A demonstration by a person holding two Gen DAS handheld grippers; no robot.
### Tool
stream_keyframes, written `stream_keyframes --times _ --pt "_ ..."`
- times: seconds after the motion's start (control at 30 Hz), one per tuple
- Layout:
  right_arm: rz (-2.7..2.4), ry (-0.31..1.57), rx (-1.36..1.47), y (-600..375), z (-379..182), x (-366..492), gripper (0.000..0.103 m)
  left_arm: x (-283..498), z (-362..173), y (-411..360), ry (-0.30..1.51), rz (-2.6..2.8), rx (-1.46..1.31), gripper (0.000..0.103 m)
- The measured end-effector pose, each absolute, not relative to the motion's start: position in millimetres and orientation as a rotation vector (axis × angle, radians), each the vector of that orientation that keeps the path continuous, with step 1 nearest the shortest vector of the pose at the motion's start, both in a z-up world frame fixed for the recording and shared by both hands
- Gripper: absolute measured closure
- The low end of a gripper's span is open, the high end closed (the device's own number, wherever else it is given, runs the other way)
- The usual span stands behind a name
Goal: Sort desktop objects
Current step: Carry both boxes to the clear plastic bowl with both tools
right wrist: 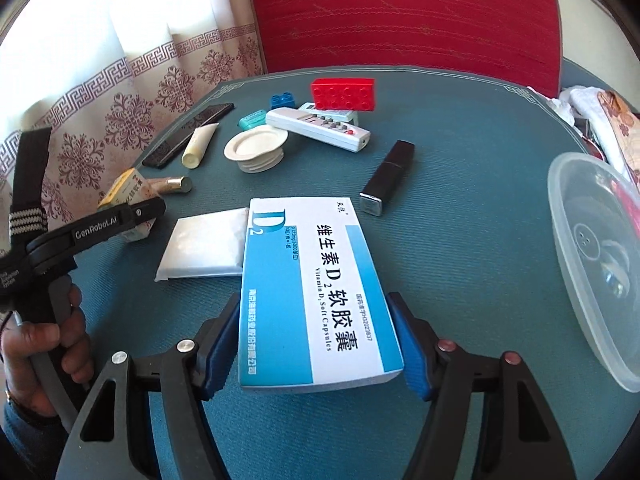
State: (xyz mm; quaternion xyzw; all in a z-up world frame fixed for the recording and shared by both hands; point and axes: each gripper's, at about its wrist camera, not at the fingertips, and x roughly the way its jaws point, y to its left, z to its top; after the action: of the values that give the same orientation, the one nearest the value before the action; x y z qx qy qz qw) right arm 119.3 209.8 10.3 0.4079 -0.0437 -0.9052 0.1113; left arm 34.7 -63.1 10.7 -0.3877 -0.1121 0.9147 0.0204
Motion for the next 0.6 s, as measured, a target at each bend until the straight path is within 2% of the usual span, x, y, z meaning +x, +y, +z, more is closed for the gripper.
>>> stream_keyframes --times 0.6 --pt "-2.871 -0.254 0.982 267.8 55.1 140.8 0.033 54.5 37.1 -28.4 -0.239 2.805 -1.147 0.056"
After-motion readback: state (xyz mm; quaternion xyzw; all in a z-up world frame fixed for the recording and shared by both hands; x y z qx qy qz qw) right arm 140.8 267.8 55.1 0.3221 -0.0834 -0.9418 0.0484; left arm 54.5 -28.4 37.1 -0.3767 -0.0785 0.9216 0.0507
